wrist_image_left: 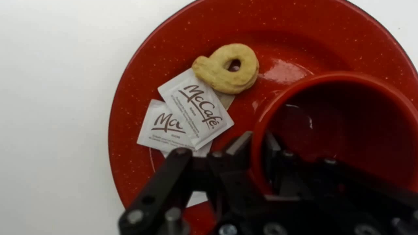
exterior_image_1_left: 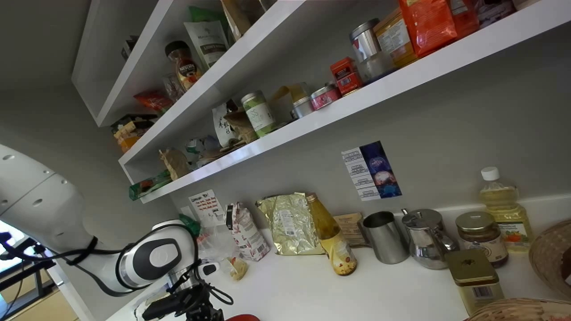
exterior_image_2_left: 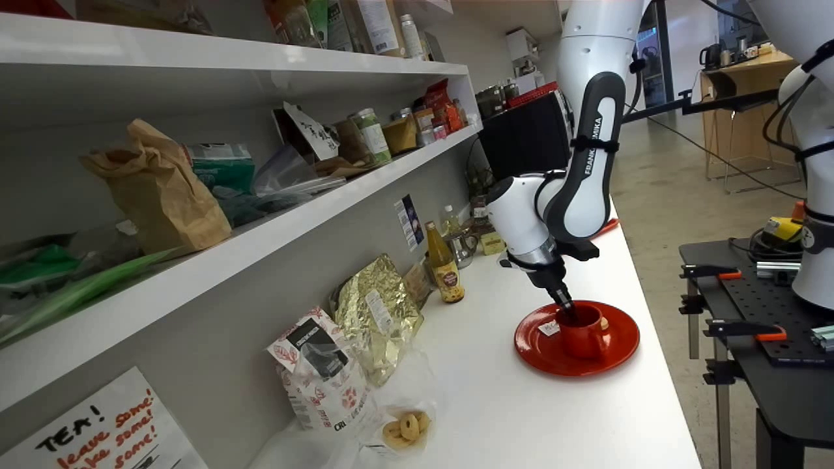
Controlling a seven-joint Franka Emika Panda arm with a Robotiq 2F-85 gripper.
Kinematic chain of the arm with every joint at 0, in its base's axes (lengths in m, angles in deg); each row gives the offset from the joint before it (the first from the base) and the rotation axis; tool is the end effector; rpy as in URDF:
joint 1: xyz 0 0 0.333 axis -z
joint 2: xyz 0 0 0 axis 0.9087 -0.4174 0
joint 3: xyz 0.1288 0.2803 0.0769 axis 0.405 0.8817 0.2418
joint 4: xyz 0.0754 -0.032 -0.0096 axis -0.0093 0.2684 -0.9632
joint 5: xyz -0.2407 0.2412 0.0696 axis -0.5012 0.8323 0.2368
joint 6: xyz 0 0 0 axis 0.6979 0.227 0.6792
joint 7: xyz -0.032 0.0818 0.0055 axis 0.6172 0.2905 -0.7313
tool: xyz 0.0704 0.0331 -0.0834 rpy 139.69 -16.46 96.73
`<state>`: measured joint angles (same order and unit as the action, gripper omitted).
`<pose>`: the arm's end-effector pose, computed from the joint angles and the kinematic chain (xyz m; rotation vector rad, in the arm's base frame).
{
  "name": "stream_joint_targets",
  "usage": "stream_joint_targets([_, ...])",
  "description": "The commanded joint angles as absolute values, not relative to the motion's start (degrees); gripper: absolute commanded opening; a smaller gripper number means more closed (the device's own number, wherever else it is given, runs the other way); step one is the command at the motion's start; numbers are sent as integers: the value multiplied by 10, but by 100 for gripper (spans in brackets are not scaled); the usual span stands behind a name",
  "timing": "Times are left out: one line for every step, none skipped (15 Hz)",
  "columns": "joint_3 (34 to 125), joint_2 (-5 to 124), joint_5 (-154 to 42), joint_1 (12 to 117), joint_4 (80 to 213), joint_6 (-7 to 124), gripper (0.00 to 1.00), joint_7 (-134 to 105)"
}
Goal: Put the orange cup on the orange plate
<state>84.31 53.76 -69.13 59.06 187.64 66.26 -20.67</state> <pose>0.4646 0.0614 0.1898 2.9172 0.5852 -0.3390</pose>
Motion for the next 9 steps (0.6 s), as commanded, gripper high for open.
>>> stream_joint_targets([844,541,-689,591,1880,662,34,-209])
stream_joint_targets([845,545,-687,592,1883,660,41,-210])
stream_joint_targets([843,538,-690,591,1877,662,22,-207])
stream_joint_targets([843,538,-690,591,1878,662,31,-207])
stream_joint_targets([843,538,-690,591,1879,662,38,-207])
stream_joint_targets([843,538,-690,591,1879,662,41,-207])
stream_joint_targets([843,538,-690,591,1879,662,41,-207])
stream_joint_targets([843,538,-690,591,1879,662,41,-207])
stream_joint_targets([843,538,-690,591,1879,662,41,-207])
